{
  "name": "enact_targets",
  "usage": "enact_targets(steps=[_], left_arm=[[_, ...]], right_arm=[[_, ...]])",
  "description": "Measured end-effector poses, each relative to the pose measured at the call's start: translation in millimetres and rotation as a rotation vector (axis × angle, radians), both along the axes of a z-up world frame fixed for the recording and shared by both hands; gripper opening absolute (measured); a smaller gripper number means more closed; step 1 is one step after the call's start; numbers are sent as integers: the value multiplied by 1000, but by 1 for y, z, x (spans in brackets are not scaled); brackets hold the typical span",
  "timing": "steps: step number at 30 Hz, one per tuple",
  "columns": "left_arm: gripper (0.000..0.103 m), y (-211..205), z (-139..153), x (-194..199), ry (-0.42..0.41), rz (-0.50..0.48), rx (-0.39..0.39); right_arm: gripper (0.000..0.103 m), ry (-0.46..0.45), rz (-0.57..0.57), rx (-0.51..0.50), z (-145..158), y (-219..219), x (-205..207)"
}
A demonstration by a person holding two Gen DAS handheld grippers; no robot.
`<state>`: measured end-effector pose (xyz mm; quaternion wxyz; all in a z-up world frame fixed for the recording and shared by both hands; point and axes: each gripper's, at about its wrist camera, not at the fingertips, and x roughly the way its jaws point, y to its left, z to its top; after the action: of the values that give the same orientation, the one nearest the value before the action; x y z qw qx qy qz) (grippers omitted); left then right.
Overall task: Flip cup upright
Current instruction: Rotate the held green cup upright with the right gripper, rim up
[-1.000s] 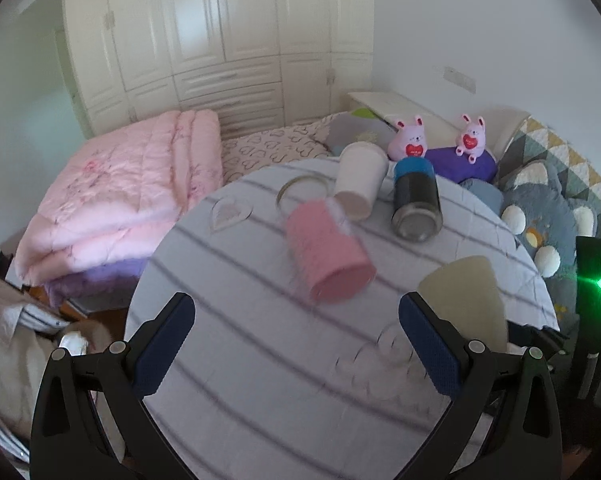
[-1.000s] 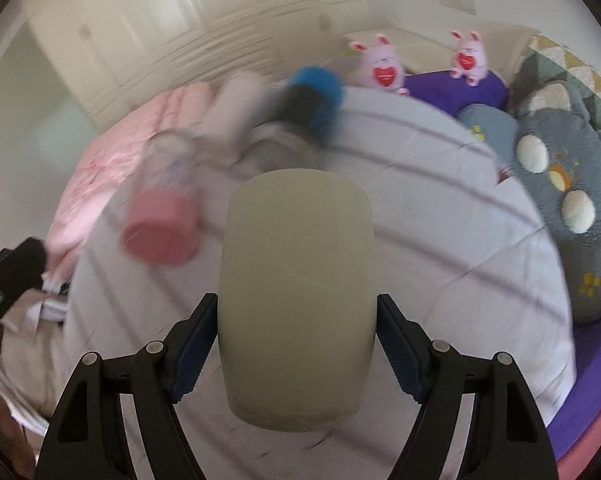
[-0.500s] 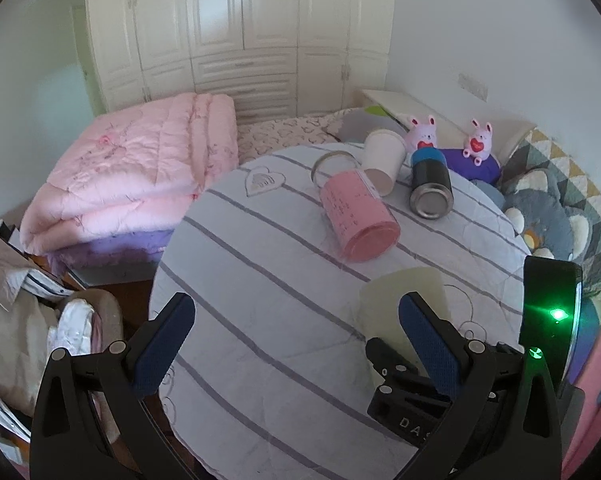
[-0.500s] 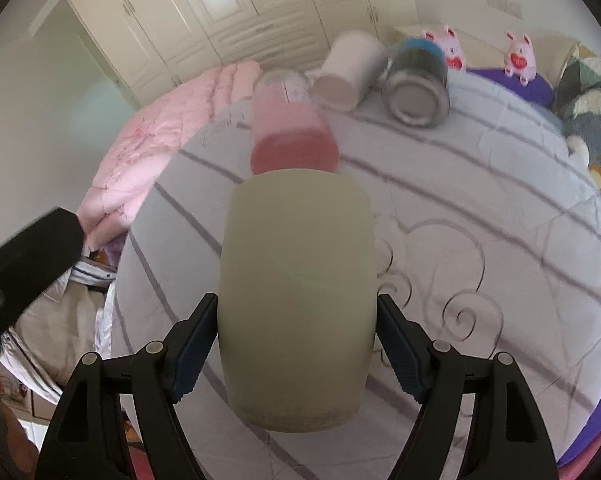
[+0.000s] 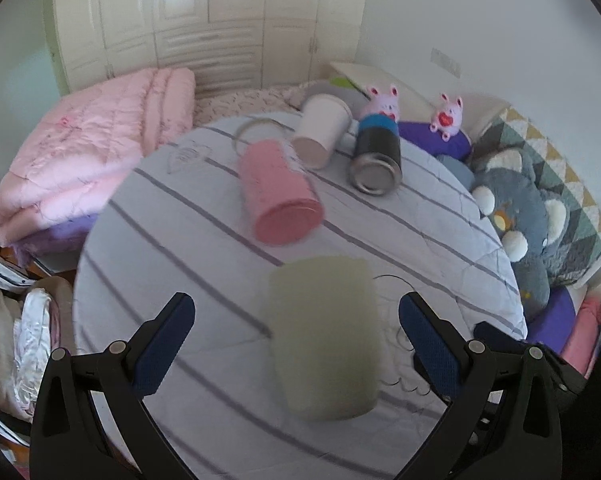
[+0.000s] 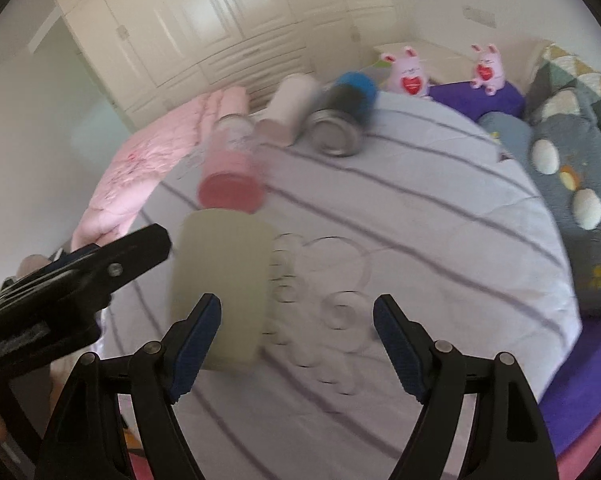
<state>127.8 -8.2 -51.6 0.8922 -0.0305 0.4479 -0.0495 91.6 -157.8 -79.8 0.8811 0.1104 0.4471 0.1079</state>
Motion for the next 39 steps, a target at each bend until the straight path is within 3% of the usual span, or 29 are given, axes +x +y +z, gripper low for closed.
enact_targets(steps=[7,13,19,24,28,33,39], left_arm=[[103,-23,-22,23,97,-22,20],[101,-22,-40,40,167,-15,24],[85,-27,-55,48,232,-37,14],[81,-22,-49,49,187,-54,-21],[81,-16,-32,44,83,-58,-38],[81,-5,-17,38,3,-42,-79],[81,-5,-15,25,-36,-60,-53]], right_arm=[[80,-23,-16,-110,-3,-24,7],[80,-10,11,-131,-12,-26,19],[80,0,35,-163,-19,-22,26],[80,8,35,-149,-20,-23,27],[80,7,50,-126,-19,-22,27],[80,-5,143,-45,-15,-10,22],[80,-22,184,-62,-19,9,19]])
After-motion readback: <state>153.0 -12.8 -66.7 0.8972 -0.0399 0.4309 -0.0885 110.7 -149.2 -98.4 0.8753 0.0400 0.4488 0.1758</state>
